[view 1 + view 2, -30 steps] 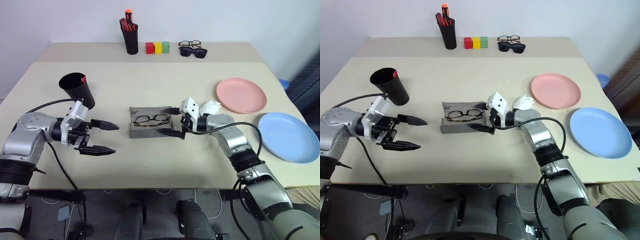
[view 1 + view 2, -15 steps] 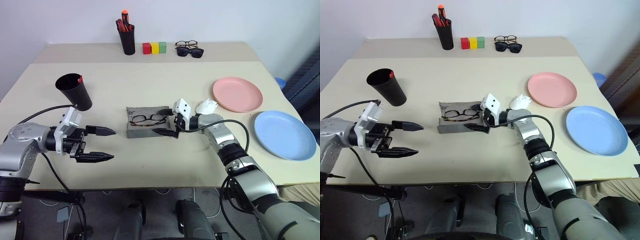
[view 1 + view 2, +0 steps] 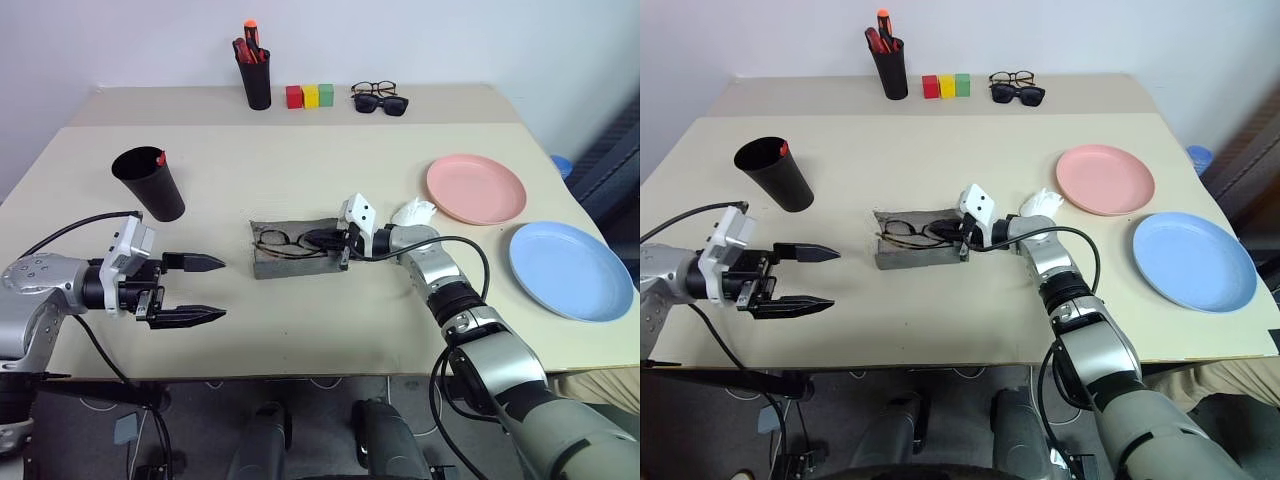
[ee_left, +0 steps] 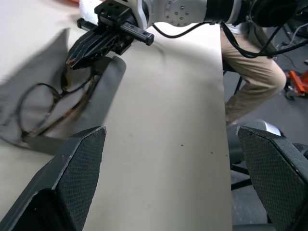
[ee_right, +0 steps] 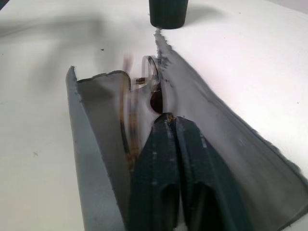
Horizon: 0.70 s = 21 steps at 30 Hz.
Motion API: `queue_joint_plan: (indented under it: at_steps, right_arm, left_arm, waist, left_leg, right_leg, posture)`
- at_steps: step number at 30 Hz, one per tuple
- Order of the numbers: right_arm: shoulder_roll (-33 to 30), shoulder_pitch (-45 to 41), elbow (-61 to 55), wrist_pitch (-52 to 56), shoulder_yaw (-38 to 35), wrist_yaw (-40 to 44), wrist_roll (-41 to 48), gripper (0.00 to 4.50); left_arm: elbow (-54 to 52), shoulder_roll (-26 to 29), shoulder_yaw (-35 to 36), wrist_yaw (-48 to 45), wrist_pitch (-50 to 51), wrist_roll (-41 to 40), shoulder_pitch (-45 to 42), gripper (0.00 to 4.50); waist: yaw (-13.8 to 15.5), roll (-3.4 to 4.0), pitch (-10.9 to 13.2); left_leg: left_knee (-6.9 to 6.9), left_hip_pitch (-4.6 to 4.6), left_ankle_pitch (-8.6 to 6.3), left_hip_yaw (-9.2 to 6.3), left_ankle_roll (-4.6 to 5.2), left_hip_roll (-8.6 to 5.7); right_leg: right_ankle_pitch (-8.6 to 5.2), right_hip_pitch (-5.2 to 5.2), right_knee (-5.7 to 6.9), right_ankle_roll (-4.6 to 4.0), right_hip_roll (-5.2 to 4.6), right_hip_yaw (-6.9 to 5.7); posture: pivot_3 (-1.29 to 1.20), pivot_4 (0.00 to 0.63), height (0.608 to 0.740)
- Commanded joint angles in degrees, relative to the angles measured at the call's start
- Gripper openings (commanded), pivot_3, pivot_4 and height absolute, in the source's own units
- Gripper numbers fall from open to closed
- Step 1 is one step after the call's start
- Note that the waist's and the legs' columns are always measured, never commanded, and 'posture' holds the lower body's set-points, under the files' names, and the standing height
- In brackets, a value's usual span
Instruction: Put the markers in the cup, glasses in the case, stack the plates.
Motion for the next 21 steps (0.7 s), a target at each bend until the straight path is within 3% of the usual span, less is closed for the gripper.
queue_joint_plan:
  at_steps: [1, 14, 21]
  right_arm:
    - [0.6, -1.6, -0.1, -1.1, -1.5, 0.1, 0.0, 0.04]
    - [0.8, -2.8, 2.1, -8.4, -4.1, -6.4, -1.4, 0.04]
    - [1.1, -0.9, 2.5, -20.8, -3.5, -12.1, -5.2, 0.04]
  left_arm:
    - [-1.7, 0.0, 2.2, 0.9, 0.4, -1.5, 0.0, 4.50]
    - [-1.3, -1.0, 1.9, 2.2, -0.4, -1.4, 0.2, 4.50]
    - [-1.8, -1.5, 2.6, 3.0, -0.3, -1.7, 0.9, 4.50]
  waist:
    - [0.0, 0.00, 0.0]
    - [-0.1, 0.00, 0.0]
    - [-0.1, 0.00, 0.0]
  left_leg:
    - [0.00, 0.00, 0.00, 0.00, 0.00, 0.00]
    - [0.00, 0.01, 0.00, 0.00, 0.00, 0.00]
    - [-0.01, 0.03, 0.00, 0.01, 0.00, 0.00]
  right_leg:
    - [0.00, 0.00, 0.00, 0.00, 0.00, 0.00]
    - [0.02, 0.00, 0.01, 0.00, 0.01, 0.00]
    - [0.05, 0.00, 0.02, 0.05, 0.01, 0.02]
  posture:
    - [0.00, 0.150, 0.740]
    - [0.00, 0.150, 0.740]
    - [0.00, 0.150, 0.740]
